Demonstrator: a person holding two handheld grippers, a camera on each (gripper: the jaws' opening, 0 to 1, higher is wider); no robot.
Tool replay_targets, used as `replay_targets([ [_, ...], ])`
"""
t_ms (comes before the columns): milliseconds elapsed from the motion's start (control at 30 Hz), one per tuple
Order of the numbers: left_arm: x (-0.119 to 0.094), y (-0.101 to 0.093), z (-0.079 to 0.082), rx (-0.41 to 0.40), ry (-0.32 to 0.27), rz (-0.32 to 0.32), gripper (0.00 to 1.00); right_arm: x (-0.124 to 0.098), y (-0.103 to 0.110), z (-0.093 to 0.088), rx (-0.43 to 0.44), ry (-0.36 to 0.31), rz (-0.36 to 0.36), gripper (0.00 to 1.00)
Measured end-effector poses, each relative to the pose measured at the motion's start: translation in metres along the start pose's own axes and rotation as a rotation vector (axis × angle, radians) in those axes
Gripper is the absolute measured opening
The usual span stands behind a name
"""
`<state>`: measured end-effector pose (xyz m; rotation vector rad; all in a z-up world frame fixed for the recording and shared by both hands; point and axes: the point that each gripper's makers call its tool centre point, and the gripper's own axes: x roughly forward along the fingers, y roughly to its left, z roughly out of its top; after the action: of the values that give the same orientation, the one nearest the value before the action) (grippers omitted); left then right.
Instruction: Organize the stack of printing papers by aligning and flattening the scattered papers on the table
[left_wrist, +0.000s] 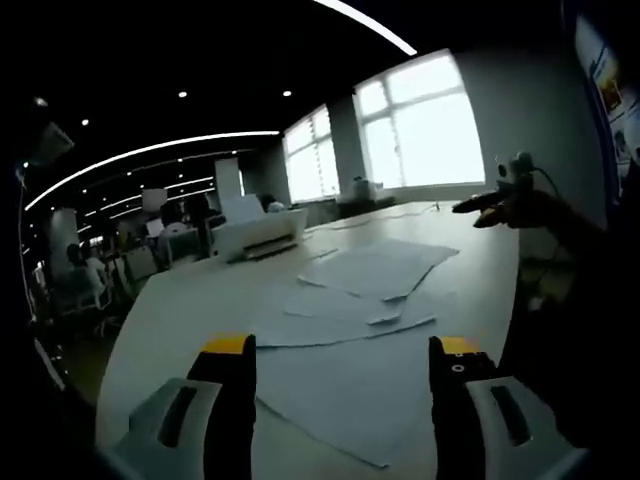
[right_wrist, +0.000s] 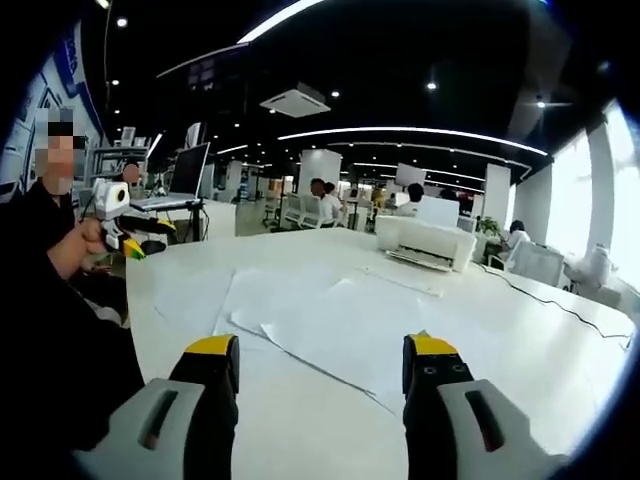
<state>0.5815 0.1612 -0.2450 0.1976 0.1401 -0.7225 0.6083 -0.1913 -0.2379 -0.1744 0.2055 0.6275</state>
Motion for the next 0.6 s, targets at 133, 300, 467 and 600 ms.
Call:
replay_targets([
  [133,0.002,0.003,0.003,0.0,-0.019,0.006,0.78,0.003,-0.003,0.0,0.011,0.006,-0.002,0.62],
  [300,0.003,0.004,0.002,0.002,-0.014,0.006,0.77,0.007,-0.007,0.003,0.012,0.002,-0.011,0.63],
  [467,0.003,-0.001,0.003,-0.04,-0.036,-0.016,0.77,0.014,-0.005,0.005,-0.001,0.015,0.005,0.64],
  [600,0.003,-0.001,0.004,-0.043,-0.035,-0.013,0.77,0.017,-0.006,0.009,-0.007,0.013,0.007,0.64],
])
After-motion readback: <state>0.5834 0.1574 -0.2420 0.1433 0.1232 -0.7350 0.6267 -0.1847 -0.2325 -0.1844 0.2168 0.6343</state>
